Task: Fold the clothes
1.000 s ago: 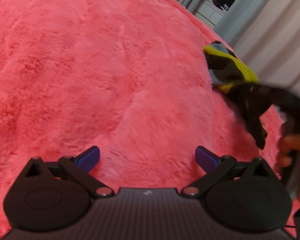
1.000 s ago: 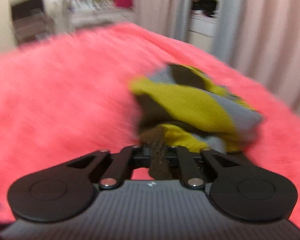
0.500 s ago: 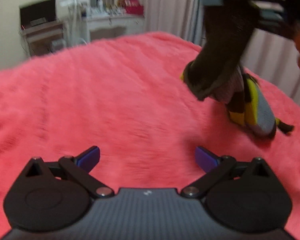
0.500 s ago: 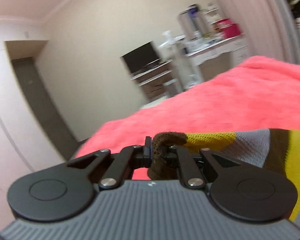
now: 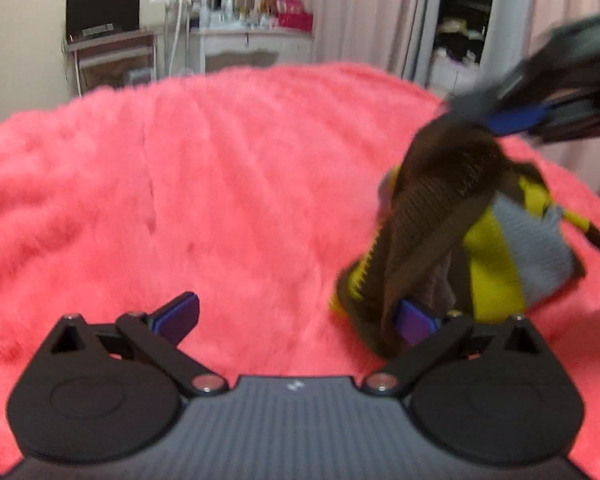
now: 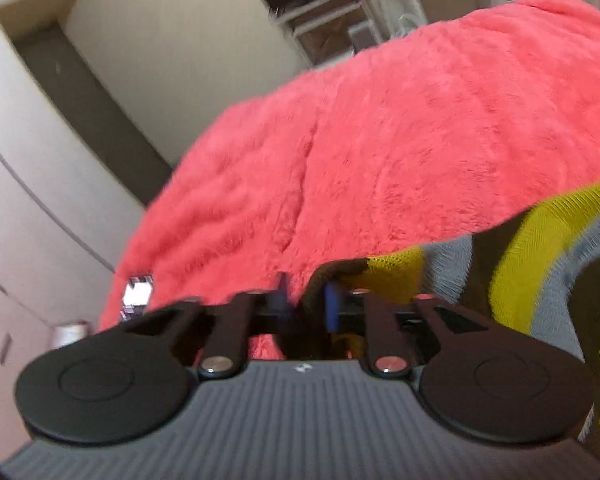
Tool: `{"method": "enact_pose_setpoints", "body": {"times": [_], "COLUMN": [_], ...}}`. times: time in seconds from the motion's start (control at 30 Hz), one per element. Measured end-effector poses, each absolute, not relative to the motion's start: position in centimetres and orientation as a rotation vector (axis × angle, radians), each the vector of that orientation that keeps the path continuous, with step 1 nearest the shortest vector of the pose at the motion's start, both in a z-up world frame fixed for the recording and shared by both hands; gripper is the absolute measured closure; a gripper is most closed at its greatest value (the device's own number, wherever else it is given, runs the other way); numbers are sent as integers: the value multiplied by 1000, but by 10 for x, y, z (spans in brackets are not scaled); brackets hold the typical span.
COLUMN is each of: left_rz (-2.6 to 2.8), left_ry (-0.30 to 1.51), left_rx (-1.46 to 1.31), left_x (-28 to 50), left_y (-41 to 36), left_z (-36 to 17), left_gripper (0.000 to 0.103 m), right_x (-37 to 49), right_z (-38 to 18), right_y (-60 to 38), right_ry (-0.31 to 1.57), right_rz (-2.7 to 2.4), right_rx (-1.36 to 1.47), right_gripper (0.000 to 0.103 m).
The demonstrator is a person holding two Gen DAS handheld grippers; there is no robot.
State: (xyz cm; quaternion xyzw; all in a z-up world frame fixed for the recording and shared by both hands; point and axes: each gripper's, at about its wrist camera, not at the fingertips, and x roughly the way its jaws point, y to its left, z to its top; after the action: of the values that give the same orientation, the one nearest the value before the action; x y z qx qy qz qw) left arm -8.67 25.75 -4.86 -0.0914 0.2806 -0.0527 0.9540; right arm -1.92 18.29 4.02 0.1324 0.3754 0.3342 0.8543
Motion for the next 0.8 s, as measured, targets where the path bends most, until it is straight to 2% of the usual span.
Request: {"method": "enact_pose_setpoints", "body": {"times": [0.03, 0.07, 0.17, 0.27, 0.37, 0.47, 0.5, 0.53, 0.57, 0.6, 0.63, 0.8], "left_rz": [-109, -109, -96, -81, -82, -86, -74, -60, -40, -23, -9, 86], "left_ry": [589, 595, 606, 623, 633, 667, 690, 710, 724, 732, 722, 623], "left_rx": [-177, -173, -147, -138, -128, -102, -94, -86, -77, -74, -90, -149], "left_x": [-82, -83, -74, -70, -68, -63, -61, -57, -51, -47, -50, -73], "left_y": [251, 251, 256, 260, 265, 263, 264, 266, 272, 276, 279, 305], "left_z": [-60, -69, -90, -85, -84, -79, -79, -77, -69, -62, -60, -49], "left_gripper": [1, 1, 2, 3, 11, 35, 53, 65, 71, 88, 94, 95], "right_x": [-19, -18, -40, -58, -74, -80, -83, -83, -81, -81, -77, -87], "right_z": [38, 34, 20, 11, 10, -9, -21, -32, -43, -58, -71, -64], "right_y": [176, 173, 154, 136, 108, 80, 66, 60, 56, 47, 45, 20], "right_ry": [777, 771, 732, 585, 473, 452, 457, 466, 492, 548, 594, 568], "right_rz": [708, 713, 684, 544, 284, 86, 38, 19, 21, 31, 42, 75], "right_rx": [284, 287, 344, 383, 331, 339, 378, 412, 447, 506, 545, 593], "right_gripper": [9, 3, 5, 5, 5, 5, 5, 5, 5, 5, 5, 5]}}
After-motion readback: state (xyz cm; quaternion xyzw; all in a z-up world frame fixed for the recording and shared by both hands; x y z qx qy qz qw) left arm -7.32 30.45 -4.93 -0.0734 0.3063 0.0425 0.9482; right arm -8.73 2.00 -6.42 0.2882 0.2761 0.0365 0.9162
